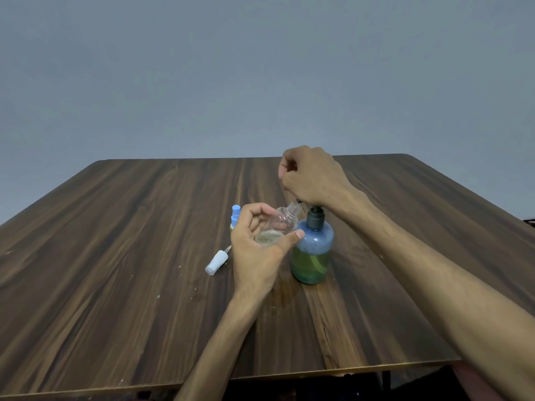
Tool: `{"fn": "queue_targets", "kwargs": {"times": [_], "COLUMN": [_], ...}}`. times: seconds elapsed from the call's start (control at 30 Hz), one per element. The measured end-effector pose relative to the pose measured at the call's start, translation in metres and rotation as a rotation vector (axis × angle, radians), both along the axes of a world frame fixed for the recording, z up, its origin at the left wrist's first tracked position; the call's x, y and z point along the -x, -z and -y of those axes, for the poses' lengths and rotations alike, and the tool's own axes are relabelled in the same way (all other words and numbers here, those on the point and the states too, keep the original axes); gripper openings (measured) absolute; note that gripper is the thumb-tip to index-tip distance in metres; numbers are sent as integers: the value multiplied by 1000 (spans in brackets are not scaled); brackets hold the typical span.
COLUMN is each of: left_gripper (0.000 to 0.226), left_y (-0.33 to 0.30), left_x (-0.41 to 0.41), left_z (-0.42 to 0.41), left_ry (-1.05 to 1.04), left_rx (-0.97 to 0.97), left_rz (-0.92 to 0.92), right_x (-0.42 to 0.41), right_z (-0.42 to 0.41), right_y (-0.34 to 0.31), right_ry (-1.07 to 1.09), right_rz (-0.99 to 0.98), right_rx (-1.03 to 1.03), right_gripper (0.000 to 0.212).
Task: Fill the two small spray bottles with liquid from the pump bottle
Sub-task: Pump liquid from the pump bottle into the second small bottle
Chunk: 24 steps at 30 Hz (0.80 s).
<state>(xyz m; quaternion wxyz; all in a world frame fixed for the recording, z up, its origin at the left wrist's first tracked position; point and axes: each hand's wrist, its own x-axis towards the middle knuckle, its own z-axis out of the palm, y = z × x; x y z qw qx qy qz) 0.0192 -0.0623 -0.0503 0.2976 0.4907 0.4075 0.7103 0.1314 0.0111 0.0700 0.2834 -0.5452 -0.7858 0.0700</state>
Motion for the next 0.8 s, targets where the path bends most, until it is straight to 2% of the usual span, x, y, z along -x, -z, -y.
{"fn": "queue_targets", "kwargs": {"times": [0.1, 0.23, 0.37, 0.53, 0.67, 0.8], "left_gripper": [52, 52, 52, 53, 53, 52], "left_y": [-1, -1, -1, -1, -2, -2], "left_x": [0, 1, 1, 0, 0, 0], "left_z": [0, 1, 0, 1, 1, 1], "left_ry": [1, -7, -8, -3, -15, -18], "left_rx": [4, -8, 2, -5, -6, -8], "left_rz": [2, -15, 7, -13, -4, -1], "right_x": [0, 0, 0, 1, 1, -1], "right_z": [2, 1, 3, 3, 5, 1], "right_y": [6, -1, 5, -2, 4, 0], "right_ry": [1, 3, 5, -2, 0, 11], "right_rz": [10, -22, -2, -28, -3, -43], "right_rx": [47, -22, 22, -46, 14, -14], "right_gripper": [21, 22, 23, 24, 24, 25]}}
